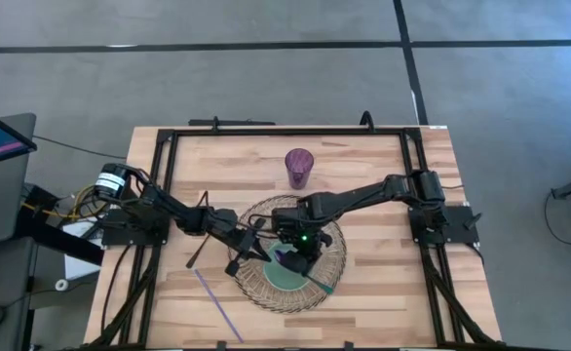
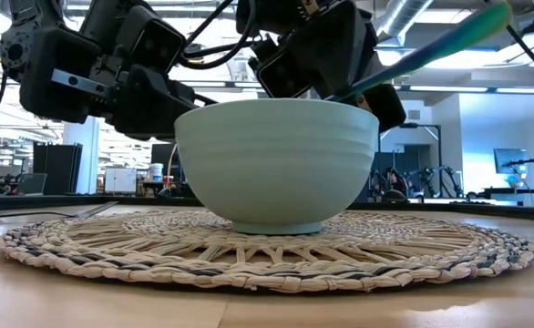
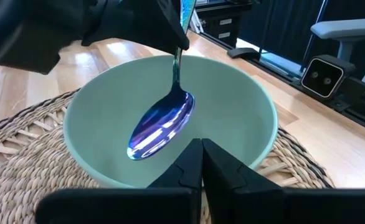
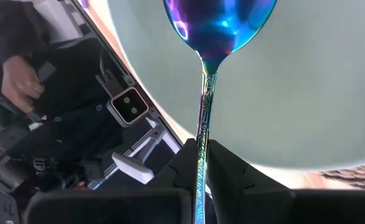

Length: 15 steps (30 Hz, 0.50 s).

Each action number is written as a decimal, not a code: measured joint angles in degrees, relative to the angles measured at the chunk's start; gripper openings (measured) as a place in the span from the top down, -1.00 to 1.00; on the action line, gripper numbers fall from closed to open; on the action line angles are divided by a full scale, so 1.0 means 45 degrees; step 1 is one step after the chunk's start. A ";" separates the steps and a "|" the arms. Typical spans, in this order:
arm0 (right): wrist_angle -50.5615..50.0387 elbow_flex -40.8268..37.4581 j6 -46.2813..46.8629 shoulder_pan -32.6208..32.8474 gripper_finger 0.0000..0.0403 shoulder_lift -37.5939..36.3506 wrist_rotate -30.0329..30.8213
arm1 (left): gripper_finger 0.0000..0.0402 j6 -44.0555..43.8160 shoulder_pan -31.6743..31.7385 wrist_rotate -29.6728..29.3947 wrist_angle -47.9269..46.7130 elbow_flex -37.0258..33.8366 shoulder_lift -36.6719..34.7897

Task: Pick & Place Utensil
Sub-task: Put the blue spoon into the green bowl

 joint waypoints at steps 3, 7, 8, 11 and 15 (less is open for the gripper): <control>0.0075 0.0000 0.0002 -0.0004 0.89 0.0000 0.0010 | 0.96 0.0000 0.0000 0.0000 -0.0030 -0.0005 0.0000; 0.0075 0.0000 0.0496 -0.0015 0.88 0.0000 0.0007 | 0.97 0.0000 0.0000 0.0000 -0.0044 -0.0008 0.0000; 0.0074 0.0000 0.0595 -0.0043 0.88 0.0000 -0.0002 | 0.97 0.0000 0.0000 -0.0002 -0.0044 -0.0010 0.0000; 0.0066 0.0000 0.0654 -0.0076 0.88 0.0000 -0.0043 | 0.96 0.0000 0.0000 -0.0001 -0.0044 -0.0010 0.0000; 0.0065 0.0000 0.0658 -0.0086 0.87 0.0000 -0.0051 | 0.97 0.0000 0.0000 -0.0005 -0.0044 -0.0010 0.0000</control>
